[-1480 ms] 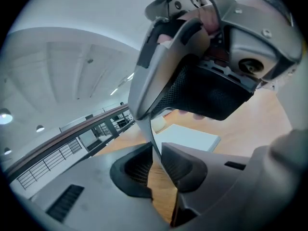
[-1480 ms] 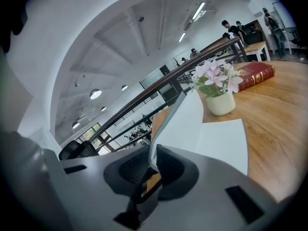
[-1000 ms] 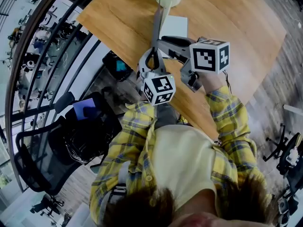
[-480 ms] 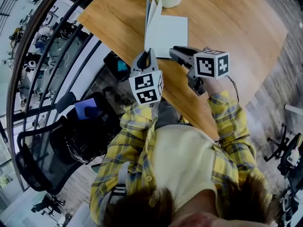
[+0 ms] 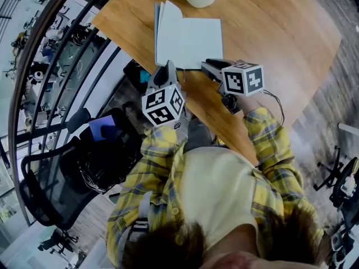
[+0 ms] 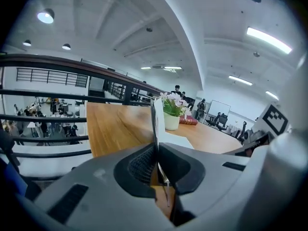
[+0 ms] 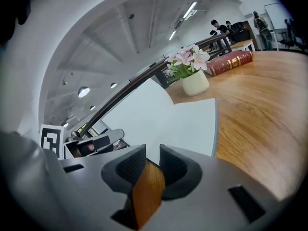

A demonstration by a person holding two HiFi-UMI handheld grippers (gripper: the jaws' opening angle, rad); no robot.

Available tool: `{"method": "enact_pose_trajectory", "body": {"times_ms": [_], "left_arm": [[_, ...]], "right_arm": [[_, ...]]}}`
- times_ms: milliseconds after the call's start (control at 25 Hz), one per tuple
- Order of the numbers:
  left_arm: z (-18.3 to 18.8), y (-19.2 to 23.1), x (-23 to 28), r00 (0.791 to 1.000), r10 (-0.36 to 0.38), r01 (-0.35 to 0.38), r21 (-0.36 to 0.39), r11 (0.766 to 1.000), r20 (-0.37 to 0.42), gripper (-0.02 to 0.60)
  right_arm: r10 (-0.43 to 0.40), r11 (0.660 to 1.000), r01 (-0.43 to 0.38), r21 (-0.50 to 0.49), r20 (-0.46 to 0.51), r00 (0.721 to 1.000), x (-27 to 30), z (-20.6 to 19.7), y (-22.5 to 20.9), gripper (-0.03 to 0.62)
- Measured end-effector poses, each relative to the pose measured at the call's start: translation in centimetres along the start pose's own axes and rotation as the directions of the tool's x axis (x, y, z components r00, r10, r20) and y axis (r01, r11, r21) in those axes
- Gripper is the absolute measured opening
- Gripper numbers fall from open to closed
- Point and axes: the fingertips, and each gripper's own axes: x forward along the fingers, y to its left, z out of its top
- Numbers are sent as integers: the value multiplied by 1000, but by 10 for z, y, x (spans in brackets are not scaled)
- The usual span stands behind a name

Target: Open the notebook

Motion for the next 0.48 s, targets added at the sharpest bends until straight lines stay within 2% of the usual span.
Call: {"method": "enact_pose_trajectory", "body": {"times_ms": [280, 480], "left_arm": [[-7, 18, -3, 1000, 30, -31, -93, 995, -6, 23], [-16, 26, -8, 998, 55, -56, -81, 995, -12, 31]], "right_arm": [[-51, 998, 51, -34, -20, 998, 4, -6, -7, 139], [-63, 997, 62, -40, -27, 998, 5, -8, -8, 137]]}}
